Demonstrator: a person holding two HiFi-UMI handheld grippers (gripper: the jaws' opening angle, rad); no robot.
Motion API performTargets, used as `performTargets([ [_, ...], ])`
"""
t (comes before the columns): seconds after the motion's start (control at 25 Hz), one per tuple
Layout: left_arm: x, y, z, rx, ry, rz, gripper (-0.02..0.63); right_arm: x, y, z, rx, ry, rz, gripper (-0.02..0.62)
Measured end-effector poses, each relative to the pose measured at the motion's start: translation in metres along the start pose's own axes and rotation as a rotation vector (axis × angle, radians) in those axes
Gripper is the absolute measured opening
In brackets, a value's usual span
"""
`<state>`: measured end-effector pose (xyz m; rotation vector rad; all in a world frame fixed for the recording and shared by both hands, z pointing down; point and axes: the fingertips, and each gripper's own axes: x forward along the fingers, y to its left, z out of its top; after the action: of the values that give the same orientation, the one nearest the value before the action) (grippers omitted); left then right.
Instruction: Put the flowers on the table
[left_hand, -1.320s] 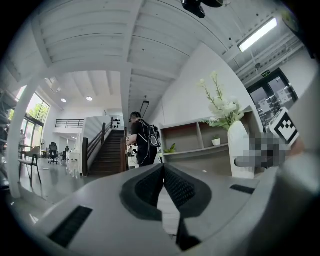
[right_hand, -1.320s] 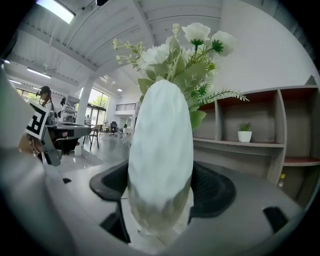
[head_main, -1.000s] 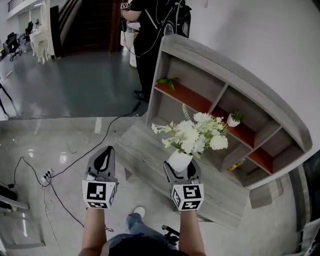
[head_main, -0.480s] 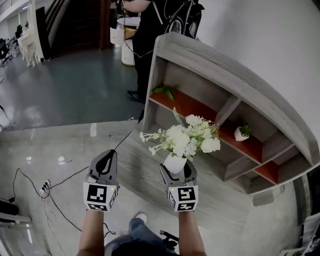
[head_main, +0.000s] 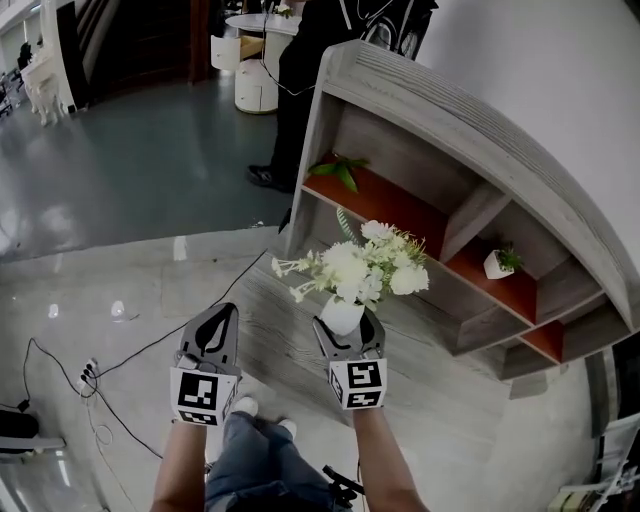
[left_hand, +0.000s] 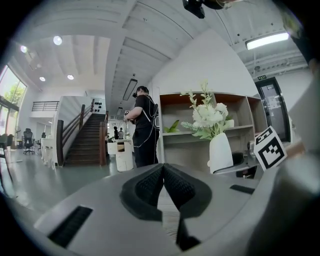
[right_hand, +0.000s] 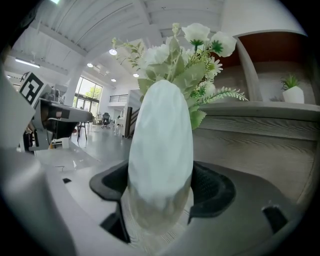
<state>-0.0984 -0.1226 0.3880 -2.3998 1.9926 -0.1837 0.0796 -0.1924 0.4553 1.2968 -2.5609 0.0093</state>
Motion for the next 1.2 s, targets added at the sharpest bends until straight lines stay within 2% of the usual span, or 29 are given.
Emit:
performTargets([
  [0.28, 0.022, 0.015, -0.014, 0.014, 0.031, -0.029, 0.012, 0.042, -0.005, -0.021, -0.012, 0.022, -0.036, 0.37],
  [0.48, 0.033, 0.016, -0.011, 0.037, 0.011, -0.065, 0.012, 0.056, -0.007, -0.032, -0.005, 0.008, -0.064, 0.37],
  [0.6, 0.042, 0.033, -0.014, 0.056, -0.005, -0.089, 0.012, 0.08, 0.004, -0.039, -0.001, 0.01, -0.084, 0.37],
  [0.8, 0.045, 0.042, -0.03, 0.09, 0.009, -0.116, 0.012, 0.098, 0.007, -0.057, -0.004, 0.015, -0.119, 0.37],
  [1.2, 0.049, 0.048, -0.058, 0.114, 0.033, -0.13, 0.012, 0.132, -0.022, -0.069, -0.014, -0.008, -0.167, 0.37],
])
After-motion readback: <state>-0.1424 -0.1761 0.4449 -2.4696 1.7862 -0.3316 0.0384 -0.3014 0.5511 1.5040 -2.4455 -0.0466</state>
